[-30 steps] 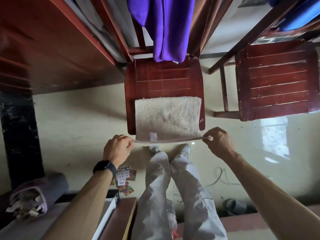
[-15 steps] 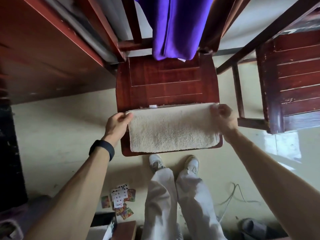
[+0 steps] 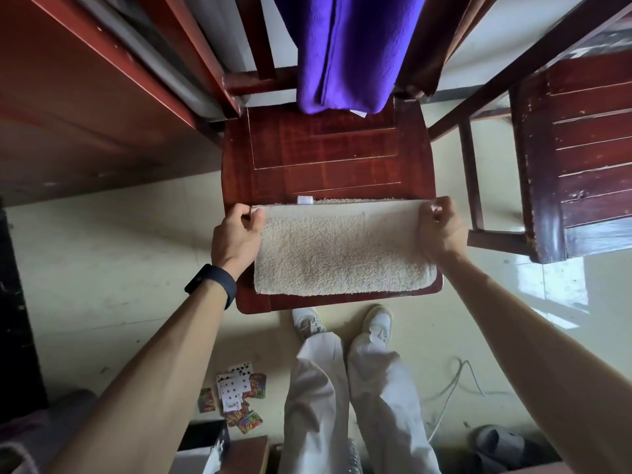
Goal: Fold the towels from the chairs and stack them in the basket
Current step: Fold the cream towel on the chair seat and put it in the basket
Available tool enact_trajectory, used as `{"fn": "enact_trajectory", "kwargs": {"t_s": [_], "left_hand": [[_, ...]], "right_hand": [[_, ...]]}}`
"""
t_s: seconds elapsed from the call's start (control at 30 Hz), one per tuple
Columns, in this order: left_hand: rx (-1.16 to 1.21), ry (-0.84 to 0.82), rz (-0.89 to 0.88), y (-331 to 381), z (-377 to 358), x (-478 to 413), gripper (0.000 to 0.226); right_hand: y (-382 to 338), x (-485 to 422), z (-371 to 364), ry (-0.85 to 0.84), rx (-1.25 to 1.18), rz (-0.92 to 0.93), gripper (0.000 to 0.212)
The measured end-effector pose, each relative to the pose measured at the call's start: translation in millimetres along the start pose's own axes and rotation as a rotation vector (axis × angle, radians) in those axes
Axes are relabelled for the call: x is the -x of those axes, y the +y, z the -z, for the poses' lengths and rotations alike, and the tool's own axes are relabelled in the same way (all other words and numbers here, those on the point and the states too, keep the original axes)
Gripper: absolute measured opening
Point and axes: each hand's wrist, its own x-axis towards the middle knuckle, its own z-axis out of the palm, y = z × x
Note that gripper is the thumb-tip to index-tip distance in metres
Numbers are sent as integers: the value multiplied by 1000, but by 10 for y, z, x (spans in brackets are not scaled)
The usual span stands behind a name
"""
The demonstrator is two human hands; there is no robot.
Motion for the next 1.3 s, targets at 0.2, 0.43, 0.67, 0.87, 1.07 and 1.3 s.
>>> {"fn": "enact_trajectory", "kwargs": {"t_s": [0.2,0.43,0.67,0.87,1.07,1.3], "left_hand": [[-212,31,-19,6,-30,-3,35],[-417,273,-505,84,-273,503,49],[-650,35,-606,-86,-848,576,66],[-651,89,-640,-3,-747,565,64],[-495,211,-749,410,-525,116,25],[-453,21,-740,583,-313,-150,9]], "right_hand": [[-61,23,-62,62,71,0,29],[-39,524,-273,372,204,382,45],[137,413,-697,-22,618,599,61],[282,190,-430,121,555,474,55],[40,-8,-263,198,452,692,28],[7,-104,-184,175,418,744,17]]}}
